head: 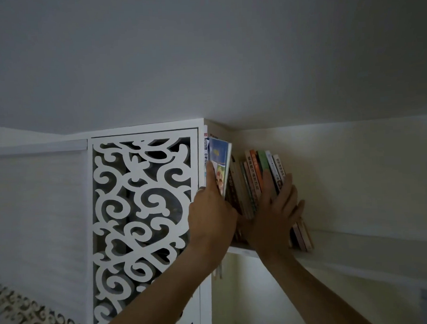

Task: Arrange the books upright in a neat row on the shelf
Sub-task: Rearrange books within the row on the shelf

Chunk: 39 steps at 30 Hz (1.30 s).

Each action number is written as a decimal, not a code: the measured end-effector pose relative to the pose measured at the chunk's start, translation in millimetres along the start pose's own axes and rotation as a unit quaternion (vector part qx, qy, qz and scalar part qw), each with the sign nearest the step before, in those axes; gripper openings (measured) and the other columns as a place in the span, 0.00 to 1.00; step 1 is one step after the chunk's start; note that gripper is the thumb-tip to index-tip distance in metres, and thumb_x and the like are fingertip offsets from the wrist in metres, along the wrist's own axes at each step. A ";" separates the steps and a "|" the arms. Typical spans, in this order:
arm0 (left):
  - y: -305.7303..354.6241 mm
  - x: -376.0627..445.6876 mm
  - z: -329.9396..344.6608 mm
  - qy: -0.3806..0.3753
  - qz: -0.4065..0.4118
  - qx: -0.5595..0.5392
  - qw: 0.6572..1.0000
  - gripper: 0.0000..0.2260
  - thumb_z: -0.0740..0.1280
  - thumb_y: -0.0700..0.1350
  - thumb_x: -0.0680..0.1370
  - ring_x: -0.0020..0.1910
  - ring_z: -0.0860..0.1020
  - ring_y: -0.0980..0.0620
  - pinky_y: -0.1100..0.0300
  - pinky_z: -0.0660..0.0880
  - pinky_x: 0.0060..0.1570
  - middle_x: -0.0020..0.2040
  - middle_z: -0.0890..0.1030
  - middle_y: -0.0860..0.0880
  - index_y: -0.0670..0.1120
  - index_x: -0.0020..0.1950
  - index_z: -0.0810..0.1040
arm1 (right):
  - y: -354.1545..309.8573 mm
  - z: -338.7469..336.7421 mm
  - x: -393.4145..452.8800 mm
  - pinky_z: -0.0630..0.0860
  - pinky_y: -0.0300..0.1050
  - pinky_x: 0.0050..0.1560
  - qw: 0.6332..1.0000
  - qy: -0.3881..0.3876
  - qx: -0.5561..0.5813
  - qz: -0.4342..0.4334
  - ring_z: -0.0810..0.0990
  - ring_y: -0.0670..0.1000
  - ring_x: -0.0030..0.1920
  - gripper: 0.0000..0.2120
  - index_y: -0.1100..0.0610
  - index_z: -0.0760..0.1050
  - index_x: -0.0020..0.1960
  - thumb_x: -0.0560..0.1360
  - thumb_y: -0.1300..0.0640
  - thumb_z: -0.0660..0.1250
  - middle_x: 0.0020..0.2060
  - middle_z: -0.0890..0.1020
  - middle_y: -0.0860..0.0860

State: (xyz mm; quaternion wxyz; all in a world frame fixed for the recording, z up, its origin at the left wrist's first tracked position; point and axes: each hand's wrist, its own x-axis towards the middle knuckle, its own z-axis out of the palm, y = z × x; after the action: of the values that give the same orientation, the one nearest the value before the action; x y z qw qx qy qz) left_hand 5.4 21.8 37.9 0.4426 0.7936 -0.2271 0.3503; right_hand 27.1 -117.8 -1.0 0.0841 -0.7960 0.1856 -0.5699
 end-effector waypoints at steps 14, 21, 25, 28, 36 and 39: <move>-9.0 -4.3 0.2 -0.009 0.043 -0.056 0.997 0.38 0.63 0.38 0.78 0.56 0.82 0.46 0.47 0.84 0.52 0.62 0.80 0.46 0.59 0.83 0.51 | -6.1 22.0 6.6 0.61 0.68 0.68 0.996 0.086 -0.003 0.036 0.62 0.68 0.73 0.58 0.55 0.60 0.80 0.61 0.19 0.63 0.77 0.57 0.65; -2.8 0.4 -0.6 -0.025 0.044 -0.097 0.994 0.25 0.62 0.35 0.81 0.59 0.82 0.49 0.57 0.82 0.53 0.63 0.81 0.50 0.48 0.78 0.67 | 3.0 23.4 11.7 0.60 0.65 0.70 0.988 0.138 0.004 0.067 0.61 0.67 0.74 0.56 0.56 0.61 0.80 0.62 0.25 0.68 0.77 0.58 0.64; 8.0 7.1 13.2 -0.023 0.044 -0.094 0.994 0.31 0.63 0.33 0.80 0.55 0.83 0.47 0.58 0.84 0.47 0.60 0.81 0.47 0.52 0.81 0.61 | 5.8 21.4 13.1 0.60 0.65 0.69 0.987 0.144 -0.004 0.075 0.61 0.66 0.74 0.56 0.55 0.61 0.79 0.63 0.21 0.64 0.77 0.59 0.64; 0.3 32.6 20.3 -0.007 -0.020 -0.090 0.996 0.28 0.64 0.34 0.79 0.55 0.83 0.44 0.63 0.79 0.40 0.60 0.81 0.46 0.48 0.78 0.63 | 8.8 21.9 10.2 0.58 0.64 0.69 0.988 0.140 -0.005 0.060 0.61 0.66 0.75 0.55 0.55 0.61 0.79 0.65 0.21 0.63 0.78 0.58 0.63; -16.9 61.3 57.4 0.053 0.061 -0.081 0.993 0.23 0.65 0.39 0.82 0.50 0.84 0.47 0.56 0.82 0.46 0.57 0.81 0.43 0.46 0.75 0.60 | 11.5 21.6 8.4 0.58 0.64 0.70 0.991 0.126 -0.007 0.052 0.59 0.66 0.75 0.53 0.56 0.60 0.80 0.65 0.24 0.64 0.79 0.55 0.62; -34.1 62.5 66.8 0.083 0.086 -0.096 0.988 0.25 0.58 0.45 0.87 0.48 0.80 0.56 0.61 0.81 0.49 0.65 0.78 0.42 0.47 0.83 0.54 | 14.3 23.0 8.0 0.58 0.64 0.70 0.993 0.111 -0.019 0.045 0.58 0.66 0.76 0.55 0.56 0.59 0.80 0.64 0.24 0.66 0.79 0.54 0.63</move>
State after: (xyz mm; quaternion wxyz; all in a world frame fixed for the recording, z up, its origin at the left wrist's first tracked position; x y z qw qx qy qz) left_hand 92.6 -21.7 42.5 0.5018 0.6933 -0.2897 0.4284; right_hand 48.1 -135.8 -6.7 0.0734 -0.7200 0.2402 -0.6470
